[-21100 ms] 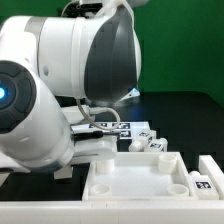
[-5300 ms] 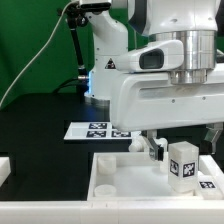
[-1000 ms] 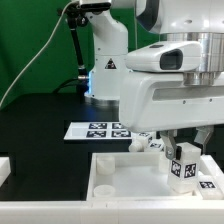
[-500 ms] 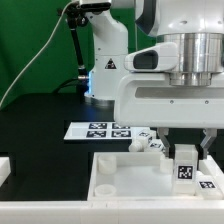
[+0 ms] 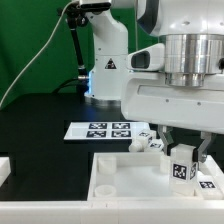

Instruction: Assemble one leg

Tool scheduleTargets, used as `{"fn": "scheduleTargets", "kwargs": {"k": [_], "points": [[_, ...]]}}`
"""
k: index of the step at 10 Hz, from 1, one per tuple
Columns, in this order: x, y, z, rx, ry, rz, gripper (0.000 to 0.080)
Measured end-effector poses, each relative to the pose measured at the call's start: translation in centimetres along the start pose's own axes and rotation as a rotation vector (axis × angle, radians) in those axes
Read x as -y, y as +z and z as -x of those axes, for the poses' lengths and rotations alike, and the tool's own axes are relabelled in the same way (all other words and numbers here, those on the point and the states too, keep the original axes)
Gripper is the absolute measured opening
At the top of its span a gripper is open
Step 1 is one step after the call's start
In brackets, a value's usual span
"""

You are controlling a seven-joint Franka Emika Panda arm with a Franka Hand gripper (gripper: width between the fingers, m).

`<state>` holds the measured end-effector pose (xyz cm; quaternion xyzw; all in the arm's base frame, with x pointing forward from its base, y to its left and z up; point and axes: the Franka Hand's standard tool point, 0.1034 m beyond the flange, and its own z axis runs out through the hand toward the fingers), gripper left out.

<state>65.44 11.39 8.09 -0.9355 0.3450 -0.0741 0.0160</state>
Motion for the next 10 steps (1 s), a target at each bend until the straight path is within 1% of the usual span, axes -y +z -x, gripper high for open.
{"fn": "scheduleTargets", "kwargs": {"k": [1,2,3,4,5,6,7,8,10], "points": [[-0.01,0.01,-0.01,0.0,-0.004,0.0,0.0282],[0.0,0.04,0.02,0.0,-0.028,0.0,0.0439],[-0.02,0.05,0.01,0.0,-0.052,0.0,0.0439],[-0.05,0.05,0.0,-0.002,-0.098,0.005,0.0573],[-0.02,0.03,-0.05,-0.007,-0.212,0.013,0.0633],[0.05,0.04,-0.11,-0.009,-0.313,0.015,0.0633],[0.38,-0.13,-0.07,-0.02,-0.433,0.035,0.0646],[0.36,-0.24,-0.19,-0.006,-0.557,0.049,0.0646],[0.42,-0.27,-0.35,0.0,-0.712,0.052,0.0648]]}}
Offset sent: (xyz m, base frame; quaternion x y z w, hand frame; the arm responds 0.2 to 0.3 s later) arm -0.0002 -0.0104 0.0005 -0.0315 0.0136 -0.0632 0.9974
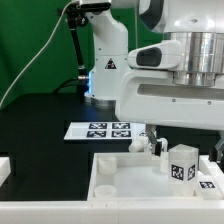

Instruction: Assemble one leg

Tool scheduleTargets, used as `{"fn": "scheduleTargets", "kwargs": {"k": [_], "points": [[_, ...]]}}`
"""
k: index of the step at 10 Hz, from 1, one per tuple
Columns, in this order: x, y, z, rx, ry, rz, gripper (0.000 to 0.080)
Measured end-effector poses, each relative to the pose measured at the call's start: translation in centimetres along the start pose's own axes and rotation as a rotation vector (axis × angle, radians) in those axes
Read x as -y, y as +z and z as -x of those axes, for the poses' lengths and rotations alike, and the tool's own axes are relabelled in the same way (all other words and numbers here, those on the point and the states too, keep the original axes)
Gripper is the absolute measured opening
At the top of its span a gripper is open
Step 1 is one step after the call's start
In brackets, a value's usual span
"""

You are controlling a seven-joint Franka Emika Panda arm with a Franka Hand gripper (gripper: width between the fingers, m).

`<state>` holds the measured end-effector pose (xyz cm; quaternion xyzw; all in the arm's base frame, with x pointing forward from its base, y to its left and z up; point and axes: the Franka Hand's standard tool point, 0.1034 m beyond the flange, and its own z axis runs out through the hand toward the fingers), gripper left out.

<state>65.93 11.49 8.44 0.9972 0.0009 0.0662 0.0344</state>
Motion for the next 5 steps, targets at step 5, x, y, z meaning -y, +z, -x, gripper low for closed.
{"fn": "scheduleTargets", "kwargs": {"k": [5], "points": [[0.19,0.02,0.06,0.0,-0.292,-0.001,0.0648]]}}
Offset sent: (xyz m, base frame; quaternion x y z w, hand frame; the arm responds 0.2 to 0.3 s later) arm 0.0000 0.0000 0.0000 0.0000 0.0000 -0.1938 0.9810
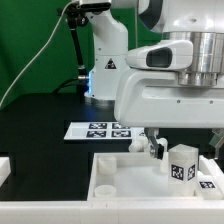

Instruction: Assemble one leg

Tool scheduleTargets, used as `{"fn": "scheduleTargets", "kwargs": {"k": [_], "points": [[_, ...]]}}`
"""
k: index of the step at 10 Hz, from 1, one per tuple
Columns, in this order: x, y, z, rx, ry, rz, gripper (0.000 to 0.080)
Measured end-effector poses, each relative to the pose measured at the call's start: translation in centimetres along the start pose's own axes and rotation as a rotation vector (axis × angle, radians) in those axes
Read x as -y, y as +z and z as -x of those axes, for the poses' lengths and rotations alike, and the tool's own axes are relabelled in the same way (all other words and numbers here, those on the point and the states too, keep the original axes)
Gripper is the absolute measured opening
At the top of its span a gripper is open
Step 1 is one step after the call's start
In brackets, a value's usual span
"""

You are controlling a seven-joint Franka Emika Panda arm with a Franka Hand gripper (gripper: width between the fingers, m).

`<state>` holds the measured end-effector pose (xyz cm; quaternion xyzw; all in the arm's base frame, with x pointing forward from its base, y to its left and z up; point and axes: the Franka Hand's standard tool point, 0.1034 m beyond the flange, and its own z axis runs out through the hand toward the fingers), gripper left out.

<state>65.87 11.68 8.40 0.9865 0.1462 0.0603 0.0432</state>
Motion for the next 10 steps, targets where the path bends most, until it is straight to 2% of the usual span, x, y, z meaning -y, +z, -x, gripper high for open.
{"fn": "scheduleTargets", "kwargs": {"k": [4,7,9,10], "points": [[0.48,0.04,0.09,0.003,-0.248,0.003,0.0648],[-0.08,-0.19,0.0,0.003,-0.447,0.011,0.0648],[-0.15,-0.13,0.02,0.004,-0.451,0.012,0.0389],[-0.15,-0.12,0.04,0.004,-0.451,0.011,0.0285]]}}
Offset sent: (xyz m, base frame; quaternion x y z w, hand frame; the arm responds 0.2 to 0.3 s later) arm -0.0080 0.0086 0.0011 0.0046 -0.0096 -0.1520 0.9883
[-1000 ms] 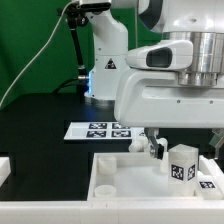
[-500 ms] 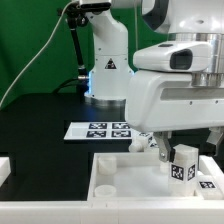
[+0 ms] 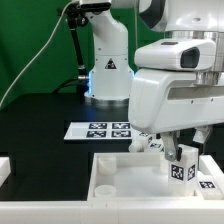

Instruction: Assemble one leg

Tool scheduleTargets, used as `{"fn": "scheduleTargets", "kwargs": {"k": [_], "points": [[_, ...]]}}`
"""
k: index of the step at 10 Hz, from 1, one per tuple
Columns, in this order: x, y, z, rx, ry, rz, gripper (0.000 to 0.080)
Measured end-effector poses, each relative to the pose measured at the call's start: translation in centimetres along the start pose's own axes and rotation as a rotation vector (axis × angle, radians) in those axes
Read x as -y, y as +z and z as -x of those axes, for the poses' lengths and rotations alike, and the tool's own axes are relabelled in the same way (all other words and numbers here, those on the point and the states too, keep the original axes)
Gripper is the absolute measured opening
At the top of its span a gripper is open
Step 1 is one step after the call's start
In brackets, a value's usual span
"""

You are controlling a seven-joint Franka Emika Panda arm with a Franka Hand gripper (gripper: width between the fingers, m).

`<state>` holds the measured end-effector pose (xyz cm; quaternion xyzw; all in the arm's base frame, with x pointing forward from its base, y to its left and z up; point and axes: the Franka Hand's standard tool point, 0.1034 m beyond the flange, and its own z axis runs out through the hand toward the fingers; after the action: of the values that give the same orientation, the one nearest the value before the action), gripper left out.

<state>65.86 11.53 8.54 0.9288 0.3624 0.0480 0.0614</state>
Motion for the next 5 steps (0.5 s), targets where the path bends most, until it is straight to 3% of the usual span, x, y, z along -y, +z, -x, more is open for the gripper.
{"fn": "scheduleTargets", "kwargs": {"k": [5], "points": [[0.01,-0.01,0.0,-0.002,0.114,-0.004,0.0285]]}}
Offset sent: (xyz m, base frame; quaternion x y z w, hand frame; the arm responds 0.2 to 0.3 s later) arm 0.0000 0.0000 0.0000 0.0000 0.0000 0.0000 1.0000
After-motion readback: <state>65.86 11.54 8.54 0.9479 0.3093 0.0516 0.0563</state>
